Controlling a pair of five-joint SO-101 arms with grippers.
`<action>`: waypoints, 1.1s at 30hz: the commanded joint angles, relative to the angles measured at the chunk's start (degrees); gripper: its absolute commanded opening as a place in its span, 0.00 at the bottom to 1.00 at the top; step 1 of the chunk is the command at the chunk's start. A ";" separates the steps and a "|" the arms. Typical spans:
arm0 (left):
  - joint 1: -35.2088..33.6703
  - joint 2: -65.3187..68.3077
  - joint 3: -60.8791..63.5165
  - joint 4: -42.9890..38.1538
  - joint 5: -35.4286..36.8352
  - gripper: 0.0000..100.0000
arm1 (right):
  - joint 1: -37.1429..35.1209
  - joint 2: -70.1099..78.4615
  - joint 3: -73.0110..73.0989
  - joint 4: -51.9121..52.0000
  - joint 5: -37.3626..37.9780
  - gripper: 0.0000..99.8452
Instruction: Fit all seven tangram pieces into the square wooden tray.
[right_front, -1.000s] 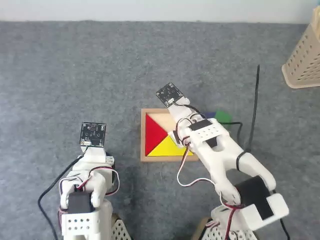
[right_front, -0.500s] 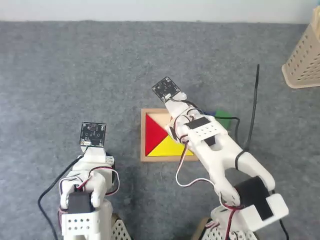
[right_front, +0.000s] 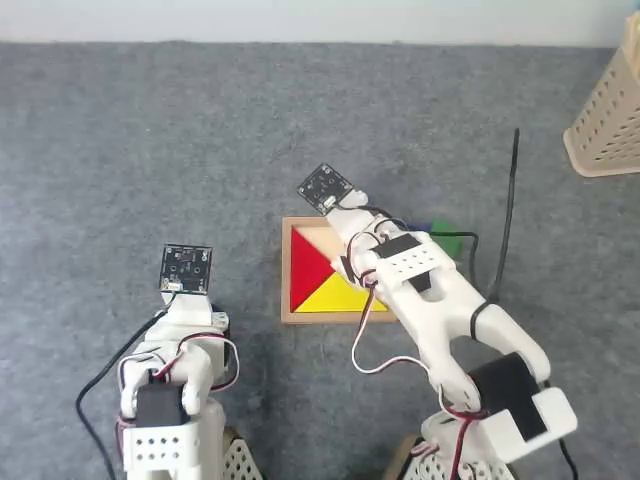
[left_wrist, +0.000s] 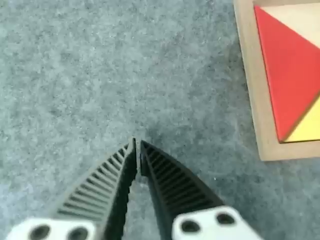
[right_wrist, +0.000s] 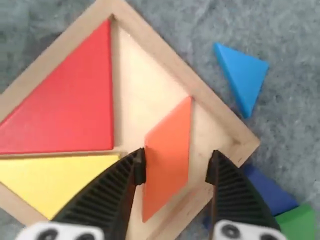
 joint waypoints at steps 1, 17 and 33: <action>0.26 -1.05 -0.57 0.35 -0.09 0.02 | 0.04 -3.56 -1.58 0.84 1.93 0.21; 0.26 -1.05 -0.57 0.35 -0.09 0.02 | 7.16 -6.90 -1.85 5.49 -13.36 0.03; 0.26 -1.05 -0.57 0.35 -0.09 0.02 | 6.46 7.34 -11.69 2.59 -12.92 0.03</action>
